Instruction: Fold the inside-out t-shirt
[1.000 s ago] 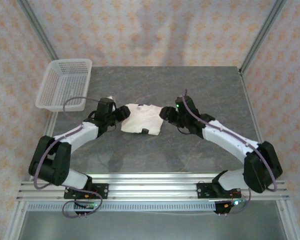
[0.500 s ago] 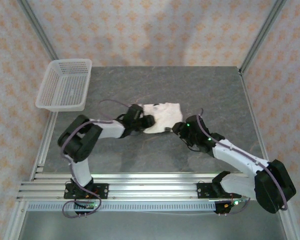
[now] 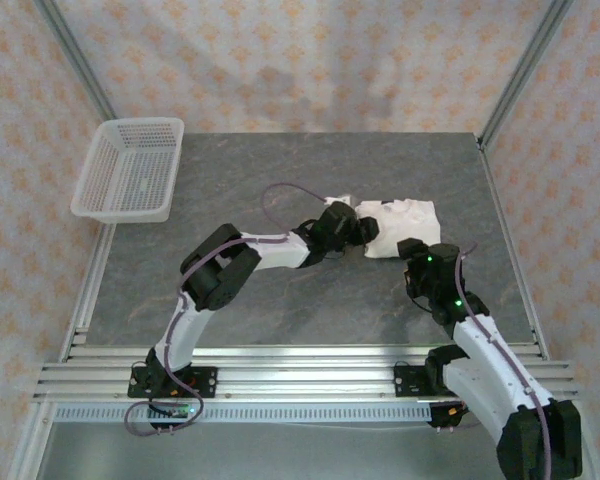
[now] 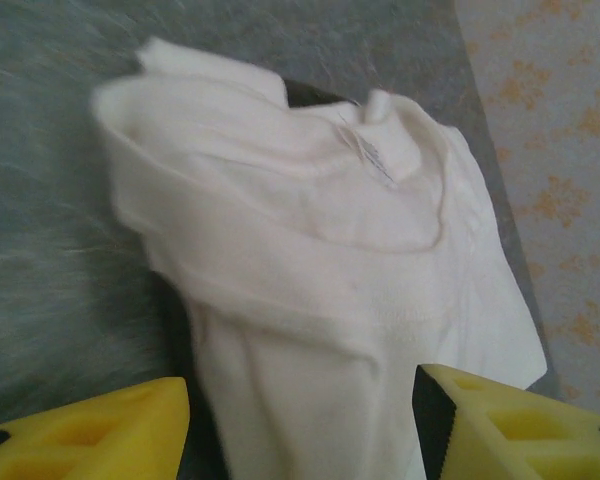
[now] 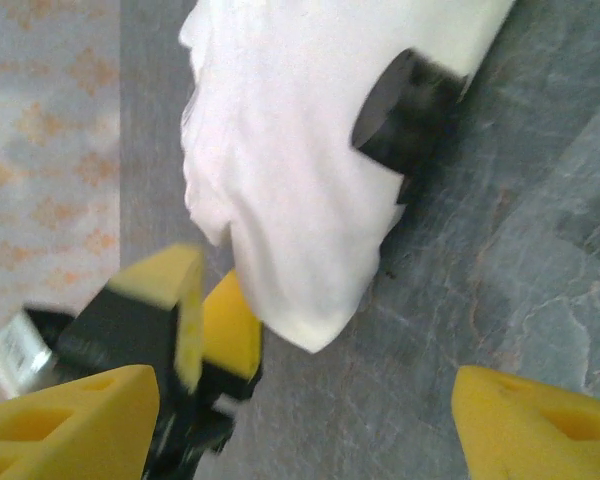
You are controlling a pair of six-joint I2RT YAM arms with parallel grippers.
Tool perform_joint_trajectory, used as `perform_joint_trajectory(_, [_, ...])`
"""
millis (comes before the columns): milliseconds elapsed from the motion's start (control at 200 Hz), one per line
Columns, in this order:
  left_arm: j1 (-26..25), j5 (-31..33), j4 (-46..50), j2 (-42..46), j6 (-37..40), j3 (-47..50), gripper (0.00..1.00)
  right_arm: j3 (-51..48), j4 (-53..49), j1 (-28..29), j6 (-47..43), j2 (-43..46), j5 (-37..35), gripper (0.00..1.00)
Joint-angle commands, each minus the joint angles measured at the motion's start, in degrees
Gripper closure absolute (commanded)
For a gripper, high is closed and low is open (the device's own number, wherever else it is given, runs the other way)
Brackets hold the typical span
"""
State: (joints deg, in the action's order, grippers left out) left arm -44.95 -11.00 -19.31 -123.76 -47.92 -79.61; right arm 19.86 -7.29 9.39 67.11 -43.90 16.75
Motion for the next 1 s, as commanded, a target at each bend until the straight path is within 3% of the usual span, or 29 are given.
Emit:
perform_joint_trajectory(0, [1.81, 5.73, 1.12, 13.83, 5.75, 5.24, 0.37, -1.92, 5.01, -2.54, 2.09, -1.89, 5.75, 0.23])
perform_joint_trajectory(245, [3.99, 9.13, 9.11, 41.40, 20.56, 19.50, 0.37, -2.36, 24.59, -3.49, 7.09, -16.54, 9.59, 0.25])
perform_joint_trajectory(470, [2.97, 4.90, 20.52, 61.18, 29.62, 29.80, 0.37, 0.76, 42.64, -4.39, 12.07, -35.37, 11.80, 0.30])
perform_joint_trajectory(731, [1.55, 6.86, 37.69, 82.51, 35.45, 34.90, 0.35, 5.93, 48.12, -9.71, 12.71, -44.61, 11.72, 0.43])
perform_joint_trajectory(891, [1.53, 9.69, 41.24, 86.99, 34.10, 36.52, 0.35, 11.83, 48.38, -12.49, 13.49, -48.70, 13.92, 0.56])
perform_joint_trajectory(996, [1.53, 10.08, 40.43, 87.36, 32.60, 37.89, 0.35, 15.56, 45.58, -14.36, 12.90, -50.42, 14.18, 0.57])
